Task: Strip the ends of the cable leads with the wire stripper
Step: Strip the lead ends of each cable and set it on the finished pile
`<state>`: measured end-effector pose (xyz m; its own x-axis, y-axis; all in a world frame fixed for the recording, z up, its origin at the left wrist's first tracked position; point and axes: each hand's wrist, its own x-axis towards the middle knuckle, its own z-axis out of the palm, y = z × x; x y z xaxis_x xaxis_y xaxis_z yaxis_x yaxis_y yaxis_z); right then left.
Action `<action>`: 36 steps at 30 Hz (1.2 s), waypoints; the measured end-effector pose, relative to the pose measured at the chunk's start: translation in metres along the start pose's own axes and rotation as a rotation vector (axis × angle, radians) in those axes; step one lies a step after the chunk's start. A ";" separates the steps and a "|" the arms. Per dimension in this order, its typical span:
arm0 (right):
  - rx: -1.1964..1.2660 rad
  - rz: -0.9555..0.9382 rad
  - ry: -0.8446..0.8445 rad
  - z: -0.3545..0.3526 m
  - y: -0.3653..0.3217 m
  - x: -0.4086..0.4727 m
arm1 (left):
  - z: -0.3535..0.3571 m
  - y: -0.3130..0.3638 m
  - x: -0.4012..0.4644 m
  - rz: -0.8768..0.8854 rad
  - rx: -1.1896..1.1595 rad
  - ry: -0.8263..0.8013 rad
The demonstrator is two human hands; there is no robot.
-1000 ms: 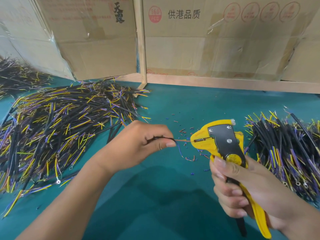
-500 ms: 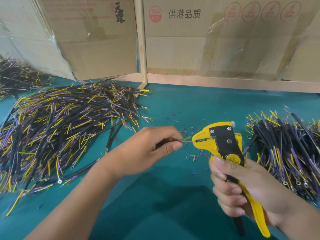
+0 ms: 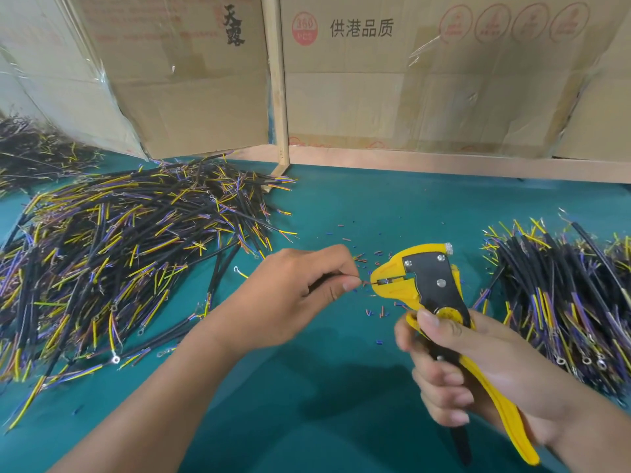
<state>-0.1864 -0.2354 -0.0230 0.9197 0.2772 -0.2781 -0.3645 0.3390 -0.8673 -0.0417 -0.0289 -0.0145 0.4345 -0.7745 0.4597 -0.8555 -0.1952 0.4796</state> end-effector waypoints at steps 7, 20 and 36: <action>-0.011 -0.003 -0.066 -0.004 -0.005 0.000 | -0.009 -0.002 0.000 -0.002 -0.045 -0.018; -0.015 0.004 -0.043 0.003 -0.005 -0.001 | -0.007 -0.007 0.000 -0.002 -0.075 -0.084; 0.175 -0.053 -0.096 -0.007 0.002 0.006 | -0.008 -0.006 -0.001 -0.055 -0.192 -0.043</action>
<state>-0.1809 -0.2394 -0.0291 0.9231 0.3366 -0.1859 -0.3434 0.5042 -0.7924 -0.0345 -0.0218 -0.0119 0.4629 -0.7916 0.3989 -0.7596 -0.1223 0.6388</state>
